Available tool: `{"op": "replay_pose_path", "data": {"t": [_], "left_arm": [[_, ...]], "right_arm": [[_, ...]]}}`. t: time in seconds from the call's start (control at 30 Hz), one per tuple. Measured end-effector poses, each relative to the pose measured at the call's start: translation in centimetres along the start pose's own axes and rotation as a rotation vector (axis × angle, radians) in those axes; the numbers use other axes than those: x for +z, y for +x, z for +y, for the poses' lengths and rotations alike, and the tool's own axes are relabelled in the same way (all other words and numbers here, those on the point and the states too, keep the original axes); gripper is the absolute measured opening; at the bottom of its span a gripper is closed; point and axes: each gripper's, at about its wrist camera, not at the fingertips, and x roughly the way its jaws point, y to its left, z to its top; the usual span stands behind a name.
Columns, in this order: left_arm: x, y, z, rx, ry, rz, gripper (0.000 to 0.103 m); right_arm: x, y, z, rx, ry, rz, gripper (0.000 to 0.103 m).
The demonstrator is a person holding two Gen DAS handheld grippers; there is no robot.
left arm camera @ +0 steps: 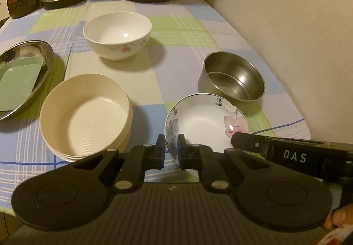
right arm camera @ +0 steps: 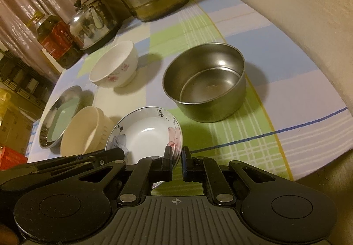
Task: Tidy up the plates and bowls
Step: 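Lift the floral saucer with the right tool and carry it over the basin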
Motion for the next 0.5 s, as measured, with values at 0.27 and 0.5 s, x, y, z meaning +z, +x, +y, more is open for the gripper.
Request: {"op": "replay_pose_path", "data": {"t": [0.27, 0.5], "left_arm": [[0.0, -2.4, 1.0, -0.005, -0.003, -0.042, 0.009], [-0.4, -5.5, 2.7, -0.001, -0.002, -0.092, 0.009]], "right_arm": [[0.1, -1.3, 1.9, 0.012, -0.012, -0.008, 0.008], [-0.3, -2.5, 4.7, 0.039, -0.042, -0.018, 0.008]]}}
